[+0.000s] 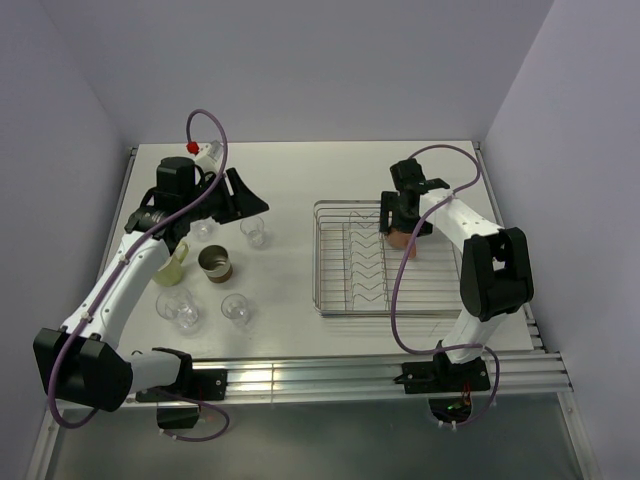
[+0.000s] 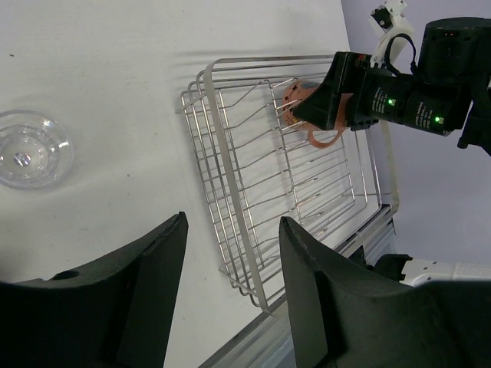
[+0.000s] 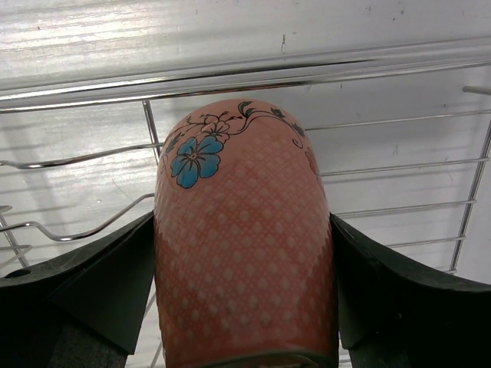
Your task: Load the cups into the dish rack
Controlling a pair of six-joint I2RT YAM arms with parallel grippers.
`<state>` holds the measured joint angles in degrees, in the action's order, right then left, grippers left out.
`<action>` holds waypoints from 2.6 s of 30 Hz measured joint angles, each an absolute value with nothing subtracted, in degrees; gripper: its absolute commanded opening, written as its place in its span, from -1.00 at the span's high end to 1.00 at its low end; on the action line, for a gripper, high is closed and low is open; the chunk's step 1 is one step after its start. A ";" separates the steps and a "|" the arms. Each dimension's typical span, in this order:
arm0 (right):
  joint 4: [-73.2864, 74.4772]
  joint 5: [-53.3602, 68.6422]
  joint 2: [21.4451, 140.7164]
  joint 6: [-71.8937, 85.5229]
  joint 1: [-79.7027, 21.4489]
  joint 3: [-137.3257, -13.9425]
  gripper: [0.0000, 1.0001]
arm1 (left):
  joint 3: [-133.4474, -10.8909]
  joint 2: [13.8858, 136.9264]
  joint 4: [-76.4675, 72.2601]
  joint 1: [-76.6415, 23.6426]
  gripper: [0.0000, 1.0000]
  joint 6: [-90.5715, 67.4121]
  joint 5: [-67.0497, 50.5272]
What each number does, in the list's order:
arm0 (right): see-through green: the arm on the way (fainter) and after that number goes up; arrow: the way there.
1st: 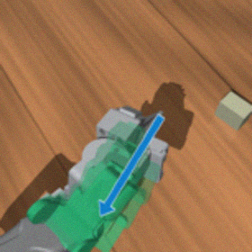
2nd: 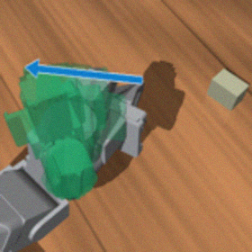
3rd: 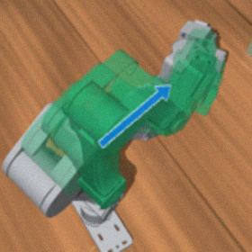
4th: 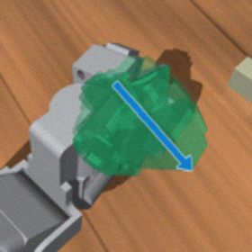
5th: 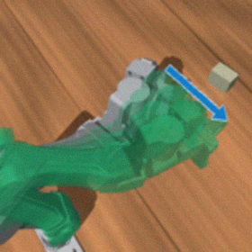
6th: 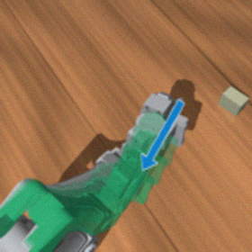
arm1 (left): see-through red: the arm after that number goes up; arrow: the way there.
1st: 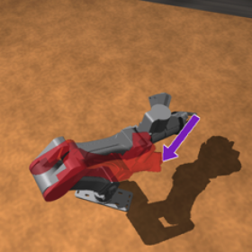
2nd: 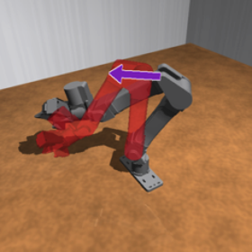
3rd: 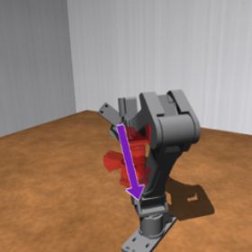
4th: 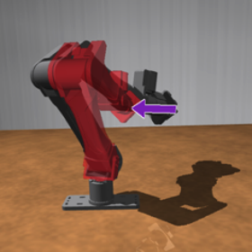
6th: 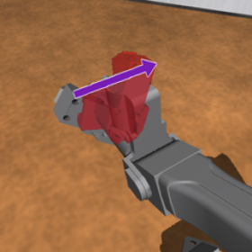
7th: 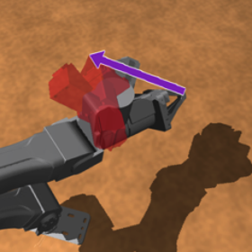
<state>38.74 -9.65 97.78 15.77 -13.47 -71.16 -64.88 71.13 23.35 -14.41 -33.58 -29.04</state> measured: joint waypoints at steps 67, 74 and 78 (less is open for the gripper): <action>40.34 -10.46 98.94 15.79 -13.74 -72.95 -0.79 | -63.96 72.93 23.40 -14.41 -0.31 -32.60 -28.99; 40.21 -10.50 98.94 15.79 -13.74 -72.79 -0.88 | -63.96 72.93 23.40 -14.41 -0.35 -32.58 -28.97; 39.99 -10.52 98.94 15.79 -13.74 -72.82 -0.83 | -63.96 72.93 23.40 -14.41 -0.35 -32.58 -28.97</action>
